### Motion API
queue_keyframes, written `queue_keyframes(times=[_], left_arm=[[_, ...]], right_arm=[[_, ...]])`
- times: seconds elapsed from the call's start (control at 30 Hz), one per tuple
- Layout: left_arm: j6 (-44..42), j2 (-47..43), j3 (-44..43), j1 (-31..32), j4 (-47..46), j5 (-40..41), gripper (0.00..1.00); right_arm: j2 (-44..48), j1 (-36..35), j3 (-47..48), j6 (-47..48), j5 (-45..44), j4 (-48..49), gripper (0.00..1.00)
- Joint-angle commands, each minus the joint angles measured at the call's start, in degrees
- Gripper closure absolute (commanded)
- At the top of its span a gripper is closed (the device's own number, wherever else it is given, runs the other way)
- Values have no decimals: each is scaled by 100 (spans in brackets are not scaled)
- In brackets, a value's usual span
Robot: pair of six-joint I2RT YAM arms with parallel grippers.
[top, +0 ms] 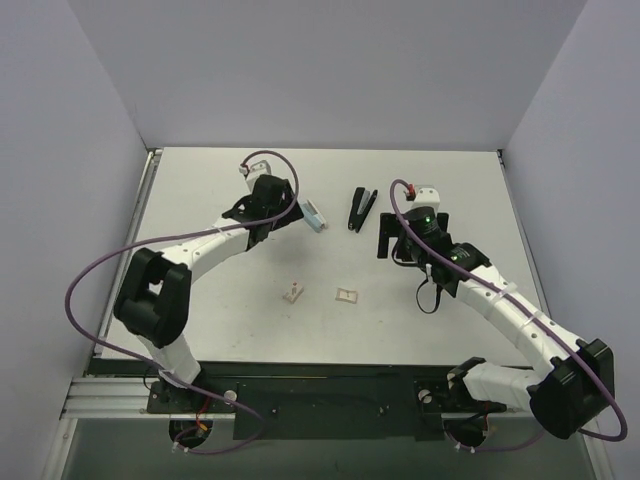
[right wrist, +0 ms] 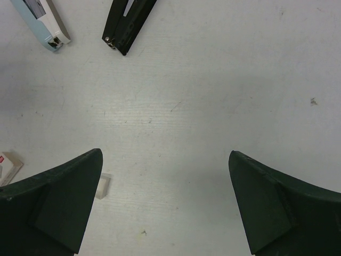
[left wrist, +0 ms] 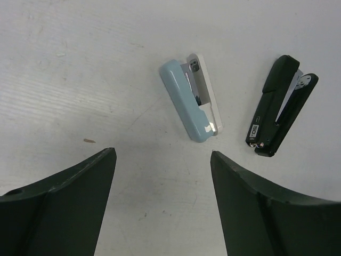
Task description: Unload the staples from the stapler
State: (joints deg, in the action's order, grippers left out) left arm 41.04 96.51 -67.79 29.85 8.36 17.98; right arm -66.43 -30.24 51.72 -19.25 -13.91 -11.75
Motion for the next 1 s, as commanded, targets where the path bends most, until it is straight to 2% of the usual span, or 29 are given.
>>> queue_keyframes(times=[0.0,0.17,0.53,0.97], left_arm=[[774,570,-612,-119,25,-663,20],[1195,1089,-867,-163,17,-611,23],[1477,2011,-1693,-181,175,-611,27],[1636,2346,-1887,-198,149,-462,33]], right_arm=[[-36,-87,-75,-97,20,23,1],[-28,-131,-119,-88,3,6,1],[-98,-254,-49,-106,38,6,1],[-124,-298,-31,-36,-24,-3,1]])
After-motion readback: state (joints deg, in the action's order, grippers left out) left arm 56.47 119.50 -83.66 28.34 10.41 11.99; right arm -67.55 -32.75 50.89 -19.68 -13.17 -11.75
